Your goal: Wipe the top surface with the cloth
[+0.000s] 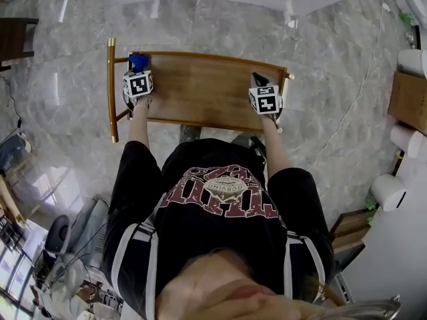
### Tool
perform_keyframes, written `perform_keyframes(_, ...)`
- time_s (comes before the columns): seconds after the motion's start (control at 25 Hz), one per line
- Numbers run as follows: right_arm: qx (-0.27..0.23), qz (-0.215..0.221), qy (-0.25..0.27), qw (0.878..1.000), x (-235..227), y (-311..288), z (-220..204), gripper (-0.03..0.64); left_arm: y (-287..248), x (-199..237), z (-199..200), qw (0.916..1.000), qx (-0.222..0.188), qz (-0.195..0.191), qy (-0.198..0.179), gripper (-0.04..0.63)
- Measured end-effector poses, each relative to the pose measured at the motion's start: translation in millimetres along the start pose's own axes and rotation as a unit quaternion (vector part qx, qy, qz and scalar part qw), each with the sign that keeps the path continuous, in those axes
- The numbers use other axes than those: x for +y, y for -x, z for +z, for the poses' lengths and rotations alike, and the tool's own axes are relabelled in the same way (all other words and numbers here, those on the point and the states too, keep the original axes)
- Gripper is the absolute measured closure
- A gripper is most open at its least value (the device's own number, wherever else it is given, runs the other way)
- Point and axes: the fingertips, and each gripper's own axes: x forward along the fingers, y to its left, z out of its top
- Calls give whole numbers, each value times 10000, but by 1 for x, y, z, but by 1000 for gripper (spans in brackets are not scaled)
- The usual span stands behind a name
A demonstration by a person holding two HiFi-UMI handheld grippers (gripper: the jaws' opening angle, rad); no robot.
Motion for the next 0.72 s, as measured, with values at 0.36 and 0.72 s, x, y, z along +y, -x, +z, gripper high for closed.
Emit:
perform_keyframes(0.36, 235, -174, -5, 9996, -13, -7, -17, 598, 0, -42, 1, 9997, 65, -204, -113, 494)
perform_keyframes(0.72, 318, -274, -215, 9989, -29, 11, -41, 598, 0, -83, 3, 9986, 148, -437, -256, 495)
